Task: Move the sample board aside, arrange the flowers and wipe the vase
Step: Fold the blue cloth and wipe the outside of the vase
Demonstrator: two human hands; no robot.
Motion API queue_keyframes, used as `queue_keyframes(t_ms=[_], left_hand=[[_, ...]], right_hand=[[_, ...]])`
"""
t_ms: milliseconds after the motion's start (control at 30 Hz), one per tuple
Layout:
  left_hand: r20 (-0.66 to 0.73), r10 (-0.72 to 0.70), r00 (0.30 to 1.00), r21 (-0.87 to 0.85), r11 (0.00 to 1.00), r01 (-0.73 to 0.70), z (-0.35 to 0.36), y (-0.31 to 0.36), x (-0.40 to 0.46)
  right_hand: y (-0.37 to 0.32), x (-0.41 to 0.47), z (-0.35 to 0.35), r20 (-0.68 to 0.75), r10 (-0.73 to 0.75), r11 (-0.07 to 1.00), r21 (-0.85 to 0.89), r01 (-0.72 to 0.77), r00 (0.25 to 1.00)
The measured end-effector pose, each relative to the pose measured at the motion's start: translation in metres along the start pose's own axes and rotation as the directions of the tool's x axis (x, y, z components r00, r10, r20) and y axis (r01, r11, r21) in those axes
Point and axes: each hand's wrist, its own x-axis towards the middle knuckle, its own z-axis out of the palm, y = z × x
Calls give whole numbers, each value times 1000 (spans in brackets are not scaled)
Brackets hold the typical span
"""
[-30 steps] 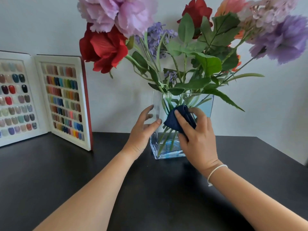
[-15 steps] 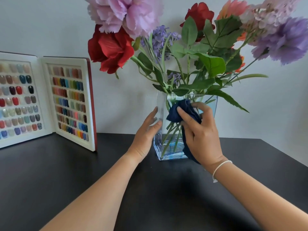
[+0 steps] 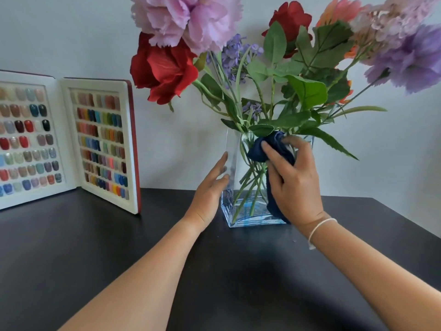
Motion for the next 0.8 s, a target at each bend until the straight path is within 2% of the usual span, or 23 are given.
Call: queue_keyframes(t_ms=[100, 233, 300, 400, 500, 600, 700, 733, 800], left_hand=[[5, 3, 1000, 13, 1000, -3, 0, 1, -1], [52, 22, 998, 50, 998, -25, -1, 2, -4], [71, 27, 997, 73, 997, -32, -2, 0, -5], [81, 17, 997, 95, 995, -25, -3, -3, -4], [80, 13, 997, 94, 995, -20, -5, -4, -2], [66, 18, 998, 86, 996, -24, -6, -3, -4], [70, 9, 998, 131, 991, -18, -5, 0, -5], [71, 14, 997, 150, 988, -25, -4, 1, -5], [62, 30, 998, 180, 983, -41, -2, 1, -5]], right_hand=[[-9, -10, 8, 56, -16, 999, 36, 14, 998], [-2, -38, 0, 255, -96, 995, 7, 97, 962], [6, -32, -7, 213, -81, 996, -10, 85, 974], [6, -6, -7, 30, -4, 1000, 2, 3, 1000], [-8, 4, 6, 6, 6, 999, 41, -6, 1000], [-13, -19, 6, 164, -61, 997, 52, 53, 985], [1, -48, -11, 412, -148, 986, -10, 167, 899], [8, -50, -18, 445, -143, 984, -29, 173, 884], [23, -44, -27, 403, -78, 992, -60, 112, 912]])
